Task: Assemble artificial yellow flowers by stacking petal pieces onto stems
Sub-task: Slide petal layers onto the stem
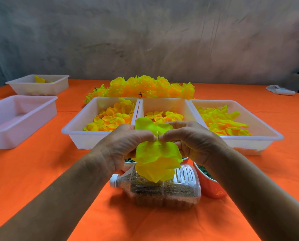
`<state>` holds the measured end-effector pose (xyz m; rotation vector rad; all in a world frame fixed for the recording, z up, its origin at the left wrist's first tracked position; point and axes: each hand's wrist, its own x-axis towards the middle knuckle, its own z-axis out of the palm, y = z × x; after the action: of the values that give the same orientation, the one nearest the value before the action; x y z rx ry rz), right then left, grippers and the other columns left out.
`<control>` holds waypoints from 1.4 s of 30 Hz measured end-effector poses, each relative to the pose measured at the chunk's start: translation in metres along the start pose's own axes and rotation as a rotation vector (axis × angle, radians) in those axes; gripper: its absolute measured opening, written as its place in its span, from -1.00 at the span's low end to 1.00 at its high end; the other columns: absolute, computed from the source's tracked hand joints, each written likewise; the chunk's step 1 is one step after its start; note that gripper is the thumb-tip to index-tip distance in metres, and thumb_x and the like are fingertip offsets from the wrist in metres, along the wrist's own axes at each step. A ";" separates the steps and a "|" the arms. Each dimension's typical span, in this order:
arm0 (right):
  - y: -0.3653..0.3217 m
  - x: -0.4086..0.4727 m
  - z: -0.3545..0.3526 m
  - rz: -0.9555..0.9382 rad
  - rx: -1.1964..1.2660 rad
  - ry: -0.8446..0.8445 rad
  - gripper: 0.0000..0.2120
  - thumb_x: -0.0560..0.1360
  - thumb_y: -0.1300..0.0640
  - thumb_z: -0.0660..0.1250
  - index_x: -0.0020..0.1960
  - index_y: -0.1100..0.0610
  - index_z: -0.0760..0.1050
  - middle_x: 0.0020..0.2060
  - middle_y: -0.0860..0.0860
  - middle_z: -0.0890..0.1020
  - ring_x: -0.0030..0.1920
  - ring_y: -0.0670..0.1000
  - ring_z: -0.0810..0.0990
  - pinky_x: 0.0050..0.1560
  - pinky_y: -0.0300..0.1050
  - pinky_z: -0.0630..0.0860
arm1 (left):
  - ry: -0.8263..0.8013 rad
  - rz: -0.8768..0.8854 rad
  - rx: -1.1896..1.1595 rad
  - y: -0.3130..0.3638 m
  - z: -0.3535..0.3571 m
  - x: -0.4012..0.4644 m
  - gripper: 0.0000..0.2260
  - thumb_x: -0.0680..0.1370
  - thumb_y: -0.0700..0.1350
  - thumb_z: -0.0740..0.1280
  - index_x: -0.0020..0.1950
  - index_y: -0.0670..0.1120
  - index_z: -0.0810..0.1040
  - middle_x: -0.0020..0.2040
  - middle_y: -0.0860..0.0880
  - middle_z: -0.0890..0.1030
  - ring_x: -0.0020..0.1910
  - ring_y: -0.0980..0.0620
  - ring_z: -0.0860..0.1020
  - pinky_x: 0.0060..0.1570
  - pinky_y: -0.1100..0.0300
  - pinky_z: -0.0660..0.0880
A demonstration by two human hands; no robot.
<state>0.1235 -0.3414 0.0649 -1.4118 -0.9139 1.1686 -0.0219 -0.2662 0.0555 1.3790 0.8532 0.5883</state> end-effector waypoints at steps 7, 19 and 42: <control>-0.011 0.003 -0.002 0.018 -0.077 -0.030 -0.72 0.34 0.43 0.39 0.02 0.23 0.55 -0.12 0.24 0.66 -0.30 0.10 0.64 -0.16 0.02 0.60 | 0.038 0.046 0.030 0.004 -0.003 0.001 -0.87 0.39 -0.22 0.46 -0.09 -0.11 0.61 -0.13 -0.19 0.63 -0.13 -0.15 0.52 0.05 -0.11 0.46; -0.015 0.007 -0.003 0.064 -0.294 -0.030 -0.68 0.33 0.33 0.44 0.00 0.02 0.56 0.02 0.11 0.63 -0.08 0.10 0.60 -0.26 -0.13 0.53 | 0.074 0.102 0.238 0.002 -0.007 -0.002 -0.77 0.30 -0.20 0.53 -0.13 0.00 0.60 -0.16 -0.03 0.59 -0.21 0.01 0.49 -0.33 0.21 0.34; -0.003 0.010 0.001 0.035 -0.428 0.009 -0.61 0.35 0.37 0.44 0.12 0.08 0.54 -0.28 -0.03 0.57 -0.37 -0.06 0.56 -0.48 -0.34 0.44 | 0.092 0.105 0.335 -0.010 -0.004 0.004 -0.73 0.31 -0.28 0.53 -0.06 -0.09 0.57 -0.09 -0.10 0.61 -0.16 0.01 0.52 -0.24 0.24 0.39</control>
<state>0.1249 -0.3311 0.0664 -1.7765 -1.1856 1.0271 -0.0239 -0.2622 0.0451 1.7188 0.9899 0.6125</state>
